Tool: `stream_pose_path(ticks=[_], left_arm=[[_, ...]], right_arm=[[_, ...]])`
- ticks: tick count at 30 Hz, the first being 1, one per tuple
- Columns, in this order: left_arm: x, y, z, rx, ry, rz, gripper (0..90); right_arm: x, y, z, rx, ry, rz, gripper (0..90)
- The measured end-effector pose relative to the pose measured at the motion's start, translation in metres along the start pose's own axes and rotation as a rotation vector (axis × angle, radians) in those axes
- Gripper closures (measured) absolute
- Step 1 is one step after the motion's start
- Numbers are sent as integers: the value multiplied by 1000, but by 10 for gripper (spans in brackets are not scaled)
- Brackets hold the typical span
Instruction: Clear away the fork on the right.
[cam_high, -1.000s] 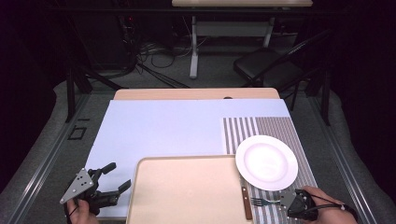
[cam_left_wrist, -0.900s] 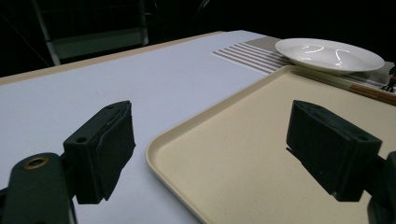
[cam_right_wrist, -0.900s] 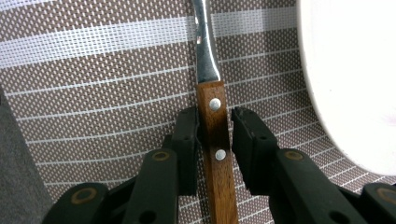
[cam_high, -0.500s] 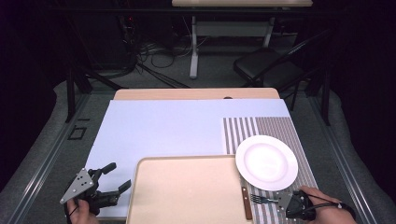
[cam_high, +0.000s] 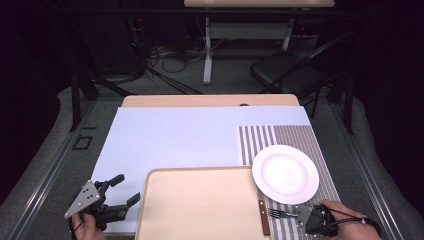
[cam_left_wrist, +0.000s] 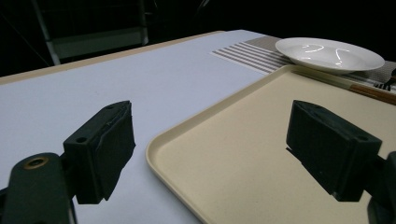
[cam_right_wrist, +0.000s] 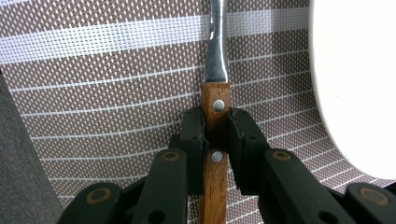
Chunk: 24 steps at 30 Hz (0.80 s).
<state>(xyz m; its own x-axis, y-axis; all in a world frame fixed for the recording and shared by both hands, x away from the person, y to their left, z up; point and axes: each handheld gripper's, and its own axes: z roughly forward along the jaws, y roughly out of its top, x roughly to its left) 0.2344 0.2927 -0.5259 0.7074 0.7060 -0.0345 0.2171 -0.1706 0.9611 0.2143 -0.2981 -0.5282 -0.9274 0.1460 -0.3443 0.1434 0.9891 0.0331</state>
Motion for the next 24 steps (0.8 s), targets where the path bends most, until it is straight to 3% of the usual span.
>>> stream_pose_path(ticks=[1, 2, 12, 16, 21, 22, 24], left_arm=[[0, 0, 0, 0, -6, 0, 155], [0, 0, 0, 0, -6, 0, 155], [0, 0, 0, 1, -6, -1, 155], [0, 0, 0, 0, -5, -1, 155], [0, 0, 0, 1, -5, 0, 155], [0, 0, 0, 1, -5, 0, 155], [0, 0, 0, 1, -5, 0, 155]], right_arm=[[-1, 1, -1, 19, 5, -6, 770], [-1, 0, 0, -6, 3, 0, 770], [2, -3, -7, -19, 2, 65, 770], [1, -2, -12, -50, -12, 49, 770], [2, 1, -19, -91, -22, 85, 771], [0, 1, -20, -100, -31, 68, 771], [2, 3, -22, -107, -27, 95, 771]])
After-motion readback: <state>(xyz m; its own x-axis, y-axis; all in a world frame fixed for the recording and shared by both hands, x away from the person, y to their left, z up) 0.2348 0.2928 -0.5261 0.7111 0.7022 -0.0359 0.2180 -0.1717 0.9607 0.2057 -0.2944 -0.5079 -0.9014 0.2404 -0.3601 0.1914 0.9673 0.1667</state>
